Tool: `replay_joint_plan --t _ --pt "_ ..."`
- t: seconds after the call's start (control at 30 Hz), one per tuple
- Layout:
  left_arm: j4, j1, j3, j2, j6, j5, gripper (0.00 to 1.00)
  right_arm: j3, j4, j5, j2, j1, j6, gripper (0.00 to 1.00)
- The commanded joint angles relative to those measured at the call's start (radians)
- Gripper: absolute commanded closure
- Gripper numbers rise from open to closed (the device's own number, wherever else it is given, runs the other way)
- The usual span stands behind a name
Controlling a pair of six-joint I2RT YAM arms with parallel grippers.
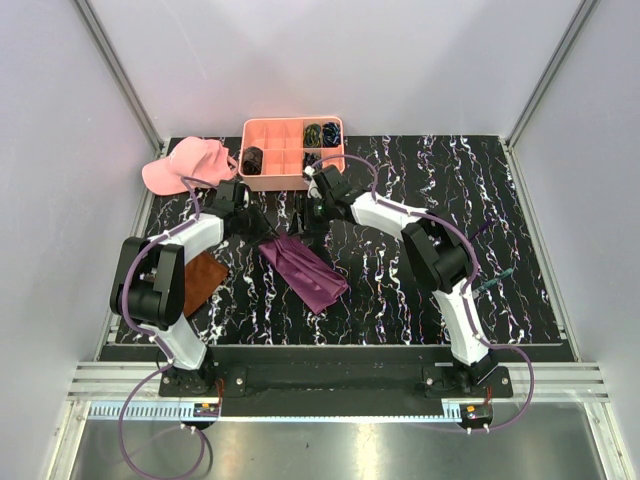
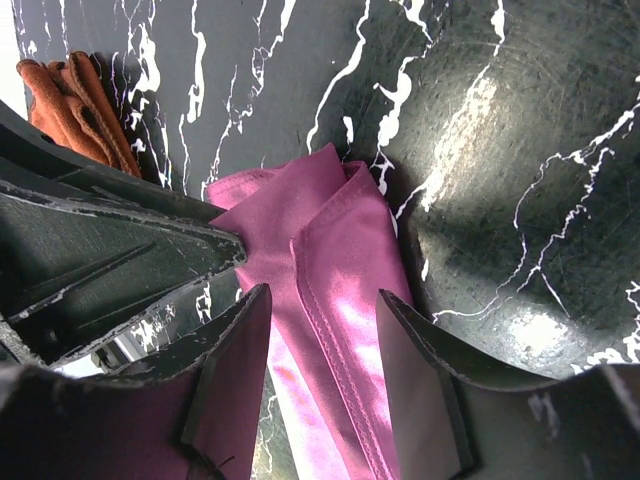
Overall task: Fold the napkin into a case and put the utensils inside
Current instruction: Grasp the top corner of the smaller rectangle folded napkin at the center of the board.
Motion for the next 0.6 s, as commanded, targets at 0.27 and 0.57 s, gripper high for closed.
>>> replay_joint_plan --t 0.27,0.57 --pt "0.029 0.001 -0.01 -0.037 0.002 -0.022 0.77 0.089 0.034 -0.041 0.045 0.011 0.003 0.56" --pt "0.033 0.011 -0.019 -0.026 0.008 -0.041 0.8 0.097 0.034 -0.061 0.042 0.014 0.012 0.93"
